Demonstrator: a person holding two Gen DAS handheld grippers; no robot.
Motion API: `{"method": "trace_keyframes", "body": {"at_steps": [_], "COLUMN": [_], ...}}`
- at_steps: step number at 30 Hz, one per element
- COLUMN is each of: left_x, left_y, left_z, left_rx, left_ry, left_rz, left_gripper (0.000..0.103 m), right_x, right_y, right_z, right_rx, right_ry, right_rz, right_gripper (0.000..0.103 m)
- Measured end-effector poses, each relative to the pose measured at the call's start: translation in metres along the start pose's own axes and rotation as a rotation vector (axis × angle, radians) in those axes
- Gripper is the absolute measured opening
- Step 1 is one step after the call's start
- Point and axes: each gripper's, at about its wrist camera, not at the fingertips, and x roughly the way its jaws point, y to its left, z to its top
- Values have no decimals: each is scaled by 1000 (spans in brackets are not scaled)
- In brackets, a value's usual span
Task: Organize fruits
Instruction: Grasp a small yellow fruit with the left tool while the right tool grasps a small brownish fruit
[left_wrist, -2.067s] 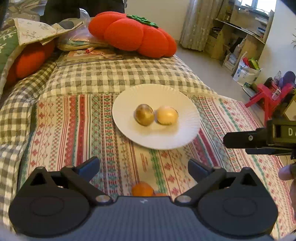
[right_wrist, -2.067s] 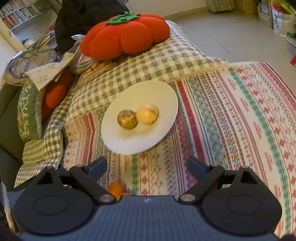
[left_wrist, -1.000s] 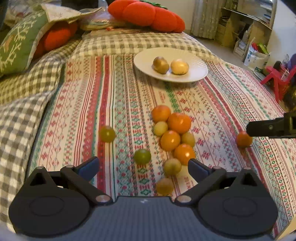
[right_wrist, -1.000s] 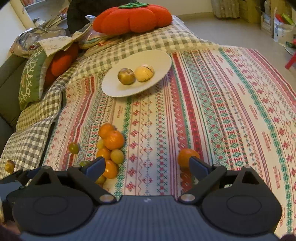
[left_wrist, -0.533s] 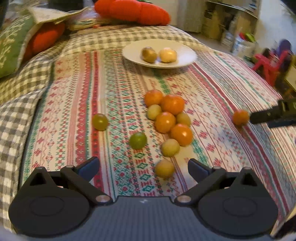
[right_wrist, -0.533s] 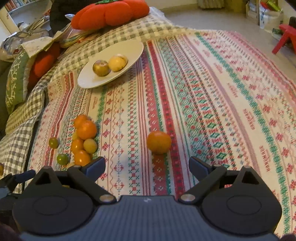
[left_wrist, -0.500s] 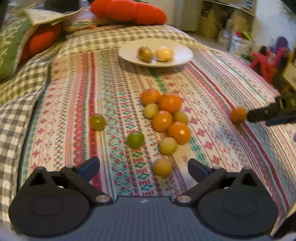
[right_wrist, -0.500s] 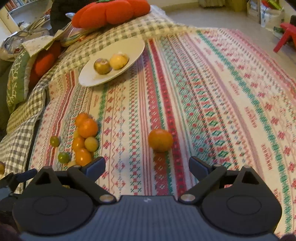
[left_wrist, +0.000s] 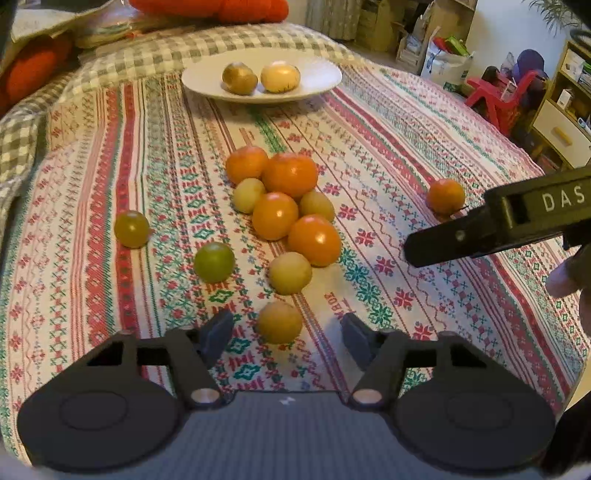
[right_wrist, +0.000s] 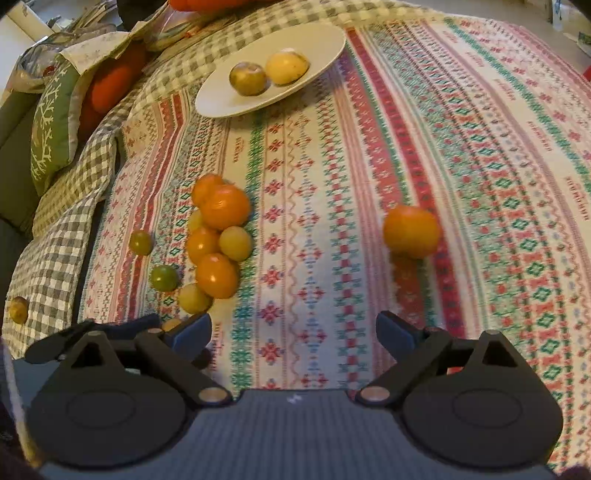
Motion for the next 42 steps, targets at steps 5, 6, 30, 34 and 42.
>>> {"method": "trace_keyframes", "body": {"at_steps": [5,6,30,34,42], "left_x": [2,2,-19,-19,-19], "left_y": [2,3,37,40,40], "left_z": [2,3,-11,-11,-11], "left_rx": [-37,-47,-119,-130,-124], "left_ry": [4,6,41,39,42], "left_rz": [-1,-3,31,27,29], "left_gripper": [22,15,3,3,3], "right_x": [12,14,51,52,51], "right_y": [16,20,68,69,73], "right_z": [0,0,10,10,9], "right_rx": [-31,-35,41,47,23], "right_ry": [36,40,75,67,36], "right_rz": [10,13,84,79,32], "right_gripper": [92,91,53,47,36]}}
